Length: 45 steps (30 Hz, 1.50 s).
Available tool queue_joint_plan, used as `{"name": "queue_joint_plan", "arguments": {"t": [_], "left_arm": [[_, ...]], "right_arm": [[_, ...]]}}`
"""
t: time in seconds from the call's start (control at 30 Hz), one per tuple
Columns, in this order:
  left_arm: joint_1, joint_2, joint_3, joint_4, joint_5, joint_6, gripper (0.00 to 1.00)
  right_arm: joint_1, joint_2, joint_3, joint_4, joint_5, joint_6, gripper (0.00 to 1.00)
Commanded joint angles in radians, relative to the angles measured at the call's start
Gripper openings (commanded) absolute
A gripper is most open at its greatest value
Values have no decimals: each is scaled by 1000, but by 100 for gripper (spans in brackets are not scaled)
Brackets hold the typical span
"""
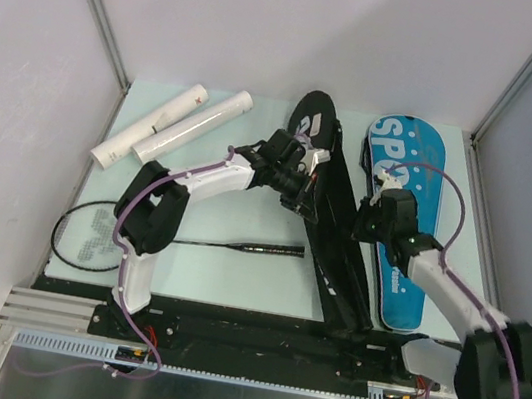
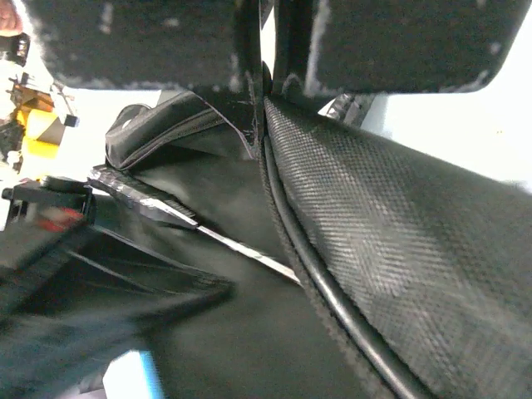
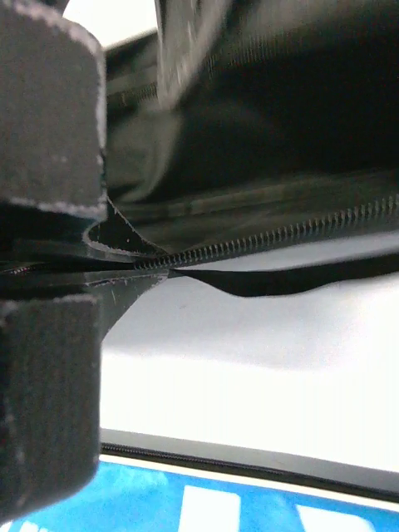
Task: Pack up the badminton gear
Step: Place the racket in the racket bag.
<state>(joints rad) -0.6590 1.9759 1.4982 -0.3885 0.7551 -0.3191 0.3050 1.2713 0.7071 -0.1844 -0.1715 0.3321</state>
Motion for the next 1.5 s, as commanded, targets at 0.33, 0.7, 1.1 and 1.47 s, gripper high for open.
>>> {"name": "queue_joint_plan", "arguments": {"t": [0.33,0.7,1.1,1.47], "left_arm": [[-24,-55,8,103,-195,-222,29],[-76,-69,-9,85,-456,-190,54],[-90,-14,31,20,-666,-244,71],[-93,153,197,-84,-727,-382,64]], "right_arm": [[344,-270,58,34,566,67,0],[326,-245,14,115,502,97,0],[128,-317,-84,158,257,206,0],[123,-329,-84,175,233,220,0]]}}
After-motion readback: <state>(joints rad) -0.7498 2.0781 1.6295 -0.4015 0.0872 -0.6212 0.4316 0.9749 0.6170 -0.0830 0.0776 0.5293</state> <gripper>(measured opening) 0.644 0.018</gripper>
